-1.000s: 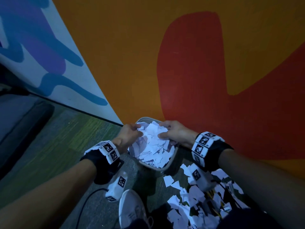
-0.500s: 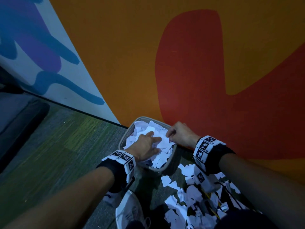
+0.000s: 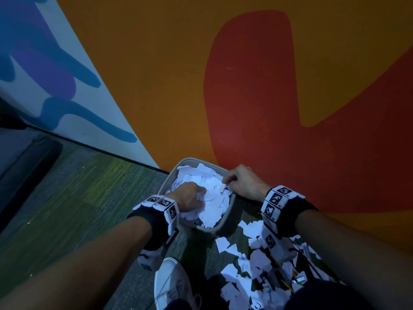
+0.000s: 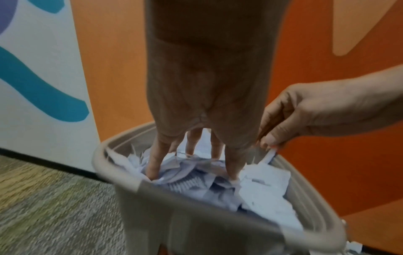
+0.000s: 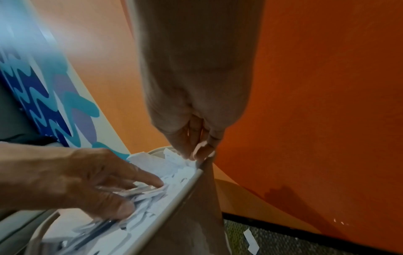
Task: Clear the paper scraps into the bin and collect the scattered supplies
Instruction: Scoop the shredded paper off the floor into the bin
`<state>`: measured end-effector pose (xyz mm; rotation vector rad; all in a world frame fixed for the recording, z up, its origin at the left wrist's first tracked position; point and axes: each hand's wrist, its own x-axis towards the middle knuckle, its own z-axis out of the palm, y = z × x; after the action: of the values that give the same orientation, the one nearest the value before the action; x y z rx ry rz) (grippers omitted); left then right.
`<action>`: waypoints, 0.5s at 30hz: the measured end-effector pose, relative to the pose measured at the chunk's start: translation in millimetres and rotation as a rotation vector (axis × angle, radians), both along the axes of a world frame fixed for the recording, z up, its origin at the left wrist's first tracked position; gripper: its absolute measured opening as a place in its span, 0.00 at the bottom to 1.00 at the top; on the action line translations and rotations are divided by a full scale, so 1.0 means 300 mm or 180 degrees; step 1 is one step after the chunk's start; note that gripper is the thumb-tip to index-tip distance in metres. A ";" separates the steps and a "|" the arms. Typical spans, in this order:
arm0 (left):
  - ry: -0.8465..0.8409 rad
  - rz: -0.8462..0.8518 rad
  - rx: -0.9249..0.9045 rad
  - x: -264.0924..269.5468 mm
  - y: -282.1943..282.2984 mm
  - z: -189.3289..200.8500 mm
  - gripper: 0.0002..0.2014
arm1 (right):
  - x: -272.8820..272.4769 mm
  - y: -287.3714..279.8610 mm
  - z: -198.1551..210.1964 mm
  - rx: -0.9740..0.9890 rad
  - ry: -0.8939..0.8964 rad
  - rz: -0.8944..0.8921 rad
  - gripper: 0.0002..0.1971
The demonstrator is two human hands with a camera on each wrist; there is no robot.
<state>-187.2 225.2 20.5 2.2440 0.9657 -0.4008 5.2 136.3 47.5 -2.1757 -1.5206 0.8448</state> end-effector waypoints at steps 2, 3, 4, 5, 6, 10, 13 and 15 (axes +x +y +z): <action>0.0031 -0.0132 0.0134 0.011 0.016 0.043 0.16 | 0.012 -0.004 0.011 0.0096 0.0030 -0.0127 0.13; 0.0075 -0.0177 0.0198 0.016 0.024 0.066 0.22 | 0.017 -0.009 0.020 0.0129 0.0055 -0.0184 0.13; 0.0065 -0.0221 0.0270 0.023 0.035 0.086 0.27 | 0.022 -0.012 0.026 0.0150 0.0079 -0.0211 0.13; 0.0076 -0.0255 0.0333 0.029 0.041 0.108 0.30 | 0.026 -0.017 0.033 0.0167 0.0097 -0.0219 0.12; 0.0090 -0.0303 0.0408 0.039 0.045 0.132 0.31 | 0.033 -0.025 0.044 0.0194 0.0108 -0.0224 0.13; 0.0074 -0.0495 0.0732 0.085 0.045 0.229 0.28 | 0.065 -0.063 0.089 0.0339 0.0142 -0.0220 0.11; -0.0021 -0.0612 0.0910 0.141 0.031 0.298 0.23 | 0.090 -0.111 0.122 0.0386 0.0230 -0.0201 0.08; -0.0062 -0.0668 0.0970 0.193 0.007 0.328 0.23 | 0.109 -0.158 0.139 0.0435 0.0313 -0.0223 0.09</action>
<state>-129.3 227.3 119.0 2.6336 0.8283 -0.3403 37.9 88.9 89.3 -2.0461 -1.4038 0.7891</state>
